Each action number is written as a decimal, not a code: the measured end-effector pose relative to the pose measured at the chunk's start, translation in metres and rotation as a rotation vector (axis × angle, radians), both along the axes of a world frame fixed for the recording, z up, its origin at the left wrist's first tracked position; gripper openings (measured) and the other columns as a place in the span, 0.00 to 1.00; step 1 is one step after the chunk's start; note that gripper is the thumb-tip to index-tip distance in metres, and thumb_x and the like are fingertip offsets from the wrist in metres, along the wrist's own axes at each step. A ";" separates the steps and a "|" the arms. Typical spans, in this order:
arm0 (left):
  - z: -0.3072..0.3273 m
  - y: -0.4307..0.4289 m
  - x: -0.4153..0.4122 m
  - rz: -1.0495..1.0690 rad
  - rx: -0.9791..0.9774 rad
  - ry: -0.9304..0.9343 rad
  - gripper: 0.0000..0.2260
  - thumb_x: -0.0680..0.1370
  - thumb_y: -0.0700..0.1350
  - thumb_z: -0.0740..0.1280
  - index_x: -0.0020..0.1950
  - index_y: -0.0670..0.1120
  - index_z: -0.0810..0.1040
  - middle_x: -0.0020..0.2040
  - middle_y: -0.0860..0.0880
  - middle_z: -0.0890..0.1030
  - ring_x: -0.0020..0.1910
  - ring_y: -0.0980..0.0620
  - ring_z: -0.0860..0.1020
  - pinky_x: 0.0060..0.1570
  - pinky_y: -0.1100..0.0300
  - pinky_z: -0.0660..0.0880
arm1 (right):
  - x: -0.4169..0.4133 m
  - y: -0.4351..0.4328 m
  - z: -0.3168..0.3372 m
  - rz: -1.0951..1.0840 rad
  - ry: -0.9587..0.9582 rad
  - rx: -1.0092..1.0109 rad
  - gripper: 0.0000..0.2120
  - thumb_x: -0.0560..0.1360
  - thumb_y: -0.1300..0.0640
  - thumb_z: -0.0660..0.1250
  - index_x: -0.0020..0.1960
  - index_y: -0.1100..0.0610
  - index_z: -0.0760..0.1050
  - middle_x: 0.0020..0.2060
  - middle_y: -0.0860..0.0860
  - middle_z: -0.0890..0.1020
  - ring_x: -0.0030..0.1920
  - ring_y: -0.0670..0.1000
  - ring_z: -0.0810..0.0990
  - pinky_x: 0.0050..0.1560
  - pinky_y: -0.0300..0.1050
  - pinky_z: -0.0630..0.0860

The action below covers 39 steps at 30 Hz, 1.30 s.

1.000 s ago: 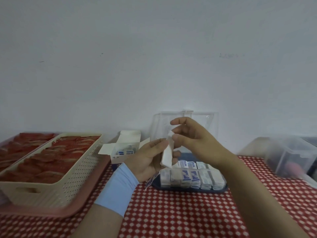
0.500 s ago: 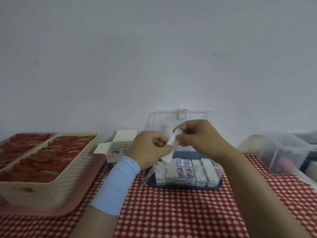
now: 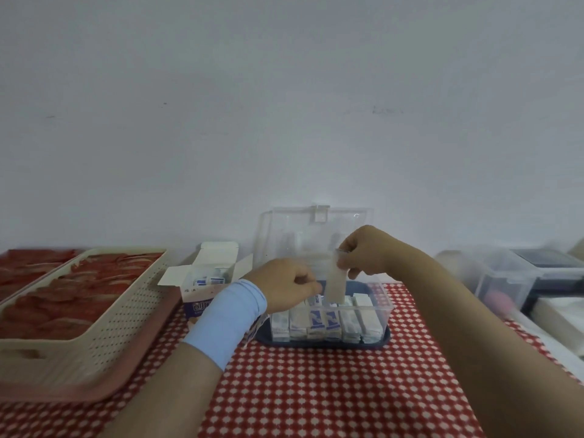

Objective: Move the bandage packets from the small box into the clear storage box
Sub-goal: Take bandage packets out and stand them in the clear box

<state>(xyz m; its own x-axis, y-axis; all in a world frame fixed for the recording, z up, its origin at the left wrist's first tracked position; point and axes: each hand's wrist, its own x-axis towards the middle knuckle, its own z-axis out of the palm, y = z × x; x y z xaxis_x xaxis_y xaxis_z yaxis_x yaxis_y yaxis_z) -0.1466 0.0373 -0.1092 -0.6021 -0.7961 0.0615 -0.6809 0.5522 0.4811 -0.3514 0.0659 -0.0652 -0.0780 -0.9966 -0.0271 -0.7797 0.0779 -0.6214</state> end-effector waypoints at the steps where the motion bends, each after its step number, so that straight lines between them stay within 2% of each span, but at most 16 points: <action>1: 0.000 0.000 0.000 -0.026 0.005 -0.071 0.20 0.70 0.69 0.61 0.48 0.57 0.83 0.49 0.58 0.82 0.50 0.55 0.79 0.56 0.49 0.77 | 0.001 -0.004 -0.002 0.006 0.051 0.056 0.05 0.73 0.64 0.69 0.47 0.61 0.84 0.37 0.57 0.87 0.38 0.51 0.82 0.39 0.43 0.76; 3: -0.001 0.002 -0.003 -0.082 0.004 -0.244 0.28 0.66 0.74 0.58 0.54 0.59 0.83 0.59 0.58 0.79 0.58 0.54 0.76 0.62 0.49 0.72 | 0.005 -0.009 -0.005 0.035 0.156 0.166 0.09 0.72 0.64 0.69 0.50 0.64 0.84 0.40 0.59 0.87 0.36 0.51 0.80 0.40 0.43 0.77; 5: -0.005 0.005 -0.005 -0.130 -0.008 -0.380 0.32 0.67 0.74 0.59 0.61 0.57 0.81 0.65 0.55 0.76 0.64 0.52 0.71 0.65 0.47 0.69 | 0.011 -0.013 -0.008 0.075 0.260 0.255 0.12 0.72 0.62 0.70 0.53 0.66 0.84 0.44 0.60 0.87 0.35 0.51 0.78 0.41 0.43 0.76; 9: -0.011 0.006 -0.006 -0.157 -0.051 -0.467 0.35 0.65 0.75 0.55 0.59 0.55 0.81 0.57 0.51 0.78 0.59 0.49 0.73 0.59 0.46 0.73 | 0.020 -0.016 -0.013 0.092 0.302 0.331 0.10 0.74 0.62 0.69 0.51 0.67 0.84 0.34 0.56 0.84 0.29 0.50 0.73 0.35 0.40 0.72; 12: -0.015 0.004 -0.007 -0.159 -0.078 -0.501 0.31 0.65 0.74 0.53 0.49 0.54 0.83 0.49 0.50 0.80 0.52 0.47 0.77 0.53 0.47 0.77 | 0.026 -0.017 -0.019 0.096 0.328 0.366 0.09 0.74 0.63 0.68 0.49 0.68 0.83 0.33 0.55 0.82 0.28 0.50 0.70 0.35 0.42 0.70; 15: -0.018 0.002 -0.008 -0.162 -0.111 -0.516 0.27 0.65 0.73 0.54 0.40 0.54 0.80 0.43 0.51 0.79 0.45 0.48 0.79 0.48 0.49 0.79 | 0.030 -0.018 -0.027 0.094 0.393 0.361 0.04 0.73 0.65 0.67 0.41 0.63 0.80 0.32 0.55 0.80 0.27 0.51 0.71 0.33 0.41 0.70; 19: -0.022 -0.001 -0.010 -0.170 -0.131 -0.528 0.29 0.67 0.73 0.54 0.43 0.52 0.83 0.44 0.50 0.81 0.45 0.48 0.79 0.45 0.52 0.78 | 0.034 -0.019 -0.037 0.080 0.499 0.339 0.04 0.73 0.64 0.68 0.43 0.63 0.81 0.36 0.57 0.80 0.35 0.53 0.76 0.41 0.44 0.76; 22: -0.022 0.001 -0.010 -0.154 -0.129 -0.458 0.23 0.71 0.68 0.59 0.45 0.51 0.83 0.44 0.49 0.80 0.45 0.48 0.79 0.44 0.54 0.77 | 0.036 -0.023 -0.042 0.064 0.518 0.306 0.09 0.74 0.63 0.69 0.51 0.65 0.83 0.41 0.57 0.83 0.39 0.53 0.79 0.48 0.46 0.81; 25: -0.019 0.005 -0.014 -0.182 -0.134 -0.416 0.20 0.73 0.63 0.61 0.56 0.53 0.81 0.51 0.50 0.78 0.52 0.47 0.76 0.52 0.50 0.77 | 0.040 -0.024 -0.044 0.056 0.551 0.285 0.05 0.76 0.60 0.69 0.43 0.61 0.79 0.36 0.54 0.78 0.38 0.52 0.78 0.49 0.45 0.80; 26: -0.017 0.006 -0.017 -0.193 -0.134 -0.422 0.19 0.73 0.63 0.60 0.55 0.54 0.81 0.52 0.51 0.77 0.52 0.47 0.76 0.53 0.48 0.77 | 0.041 -0.024 -0.044 0.049 0.567 0.286 0.07 0.76 0.59 0.69 0.40 0.59 0.76 0.34 0.53 0.76 0.37 0.51 0.77 0.49 0.44 0.79; 29: -0.017 0.010 -0.026 -0.176 -0.084 -0.472 0.11 0.72 0.61 0.61 0.37 0.56 0.73 0.50 0.50 0.75 0.51 0.46 0.75 0.52 0.48 0.78 | 0.044 -0.024 -0.045 0.029 0.608 0.269 0.11 0.78 0.59 0.68 0.38 0.58 0.71 0.35 0.52 0.74 0.39 0.51 0.76 0.48 0.43 0.77; 30: -0.017 0.010 -0.027 -0.166 -0.061 -0.483 0.10 0.71 0.61 0.61 0.38 0.57 0.73 0.53 0.49 0.75 0.52 0.45 0.75 0.53 0.47 0.78 | 0.044 -0.023 -0.045 0.024 0.624 0.261 0.12 0.78 0.59 0.68 0.38 0.58 0.70 0.36 0.52 0.75 0.41 0.51 0.77 0.48 0.42 0.76; 33: -0.019 0.009 -0.029 -0.175 -0.034 -0.491 0.21 0.69 0.64 0.59 0.57 0.58 0.78 0.63 0.50 0.74 0.60 0.46 0.73 0.60 0.45 0.75 | 0.046 -0.019 -0.041 0.034 0.733 0.215 0.15 0.78 0.59 0.68 0.35 0.57 0.67 0.38 0.53 0.78 0.40 0.51 0.77 0.45 0.41 0.75; 34: -0.020 0.008 -0.030 -0.177 -0.028 -0.471 0.20 0.68 0.64 0.59 0.55 0.59 0.78 0.63 0.50 0.75 0.59 0.46 0.73 0.60 0.45 0.75 | 0.046 -0.019 -0.039 0.029 0.743 0.193 0.15 0.77 0.59 0.67 0.35 0.57 0.67 0.35 0.53 0.77 0.38 0.50 0.76 0.42 0.40 0.75; 36: -0.021 0.008 -0.031 -0.180 -0.017 -0.447 0.12 0.66 0.64 0.59 0.41 0.60 0.75 0.56 0.50 0.77 0.52 0.46 0.76 0.56 0.46 0.78 | 0.044 -0.019 -0.037 0.025 0.738 0.149 0.14 0.77 0.60 0.67 0.34 0.57 0.68 0.32 0.51 0.74 0.32 0.49 0.73 0.36 0.38 0.72; 39: -0.019 0.009 -0.032 -0.184 -0.003 -0.442 0.09 0.65 0.65 0.60 0.30 0.63 0.73 0.50 0.51 0.77 0.46 0.48 0.77 0.53 0.47 0.79 | 0.043 -0.017 -0.034 0.051 0.740 0.190 0.06 0.77 0.64 0.66 0.41 0.61 0.78 0.33 0.52 0.77 0.31 0.49 0.74 0.36 0.39 0.73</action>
<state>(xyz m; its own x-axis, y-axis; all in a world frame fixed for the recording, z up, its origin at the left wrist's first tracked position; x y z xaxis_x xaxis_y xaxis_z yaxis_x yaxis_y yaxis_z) -0.1787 0.0462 -0.1286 -0.7021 -0.6739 -0.2300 -0.7106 0.6838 0.1657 -0.3088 0.0484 -0.0997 -0.0967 -0.9829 -0.1568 -0.9929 0.0842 0.0844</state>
